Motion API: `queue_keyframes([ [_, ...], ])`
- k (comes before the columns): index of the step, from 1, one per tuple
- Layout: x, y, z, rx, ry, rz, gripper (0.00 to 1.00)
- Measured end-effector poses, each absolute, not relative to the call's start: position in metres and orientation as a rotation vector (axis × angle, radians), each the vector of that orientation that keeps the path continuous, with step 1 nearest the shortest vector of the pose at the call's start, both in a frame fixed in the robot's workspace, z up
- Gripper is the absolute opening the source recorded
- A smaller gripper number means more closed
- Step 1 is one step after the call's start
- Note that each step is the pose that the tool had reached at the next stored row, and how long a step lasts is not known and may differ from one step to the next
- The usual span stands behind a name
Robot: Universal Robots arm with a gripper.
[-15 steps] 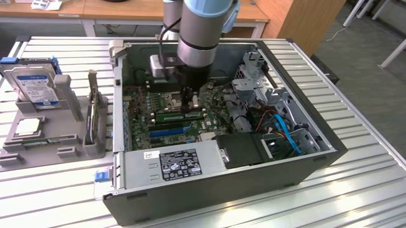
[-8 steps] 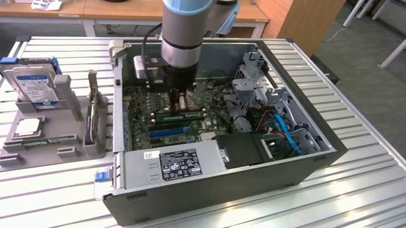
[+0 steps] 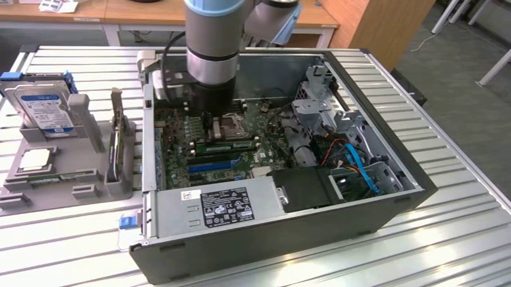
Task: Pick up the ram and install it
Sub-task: 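Press down the ram until it locks into place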
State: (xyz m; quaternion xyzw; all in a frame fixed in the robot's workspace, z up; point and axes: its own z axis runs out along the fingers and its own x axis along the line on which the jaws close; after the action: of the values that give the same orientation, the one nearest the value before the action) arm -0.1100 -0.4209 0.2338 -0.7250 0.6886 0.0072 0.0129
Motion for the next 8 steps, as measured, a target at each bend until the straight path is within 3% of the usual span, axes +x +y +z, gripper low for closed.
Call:
queue_keyframes([
  [8, -0.116, -0.4209, 0.2267, -2.257, 2.144, 0.017, 0.11],
])
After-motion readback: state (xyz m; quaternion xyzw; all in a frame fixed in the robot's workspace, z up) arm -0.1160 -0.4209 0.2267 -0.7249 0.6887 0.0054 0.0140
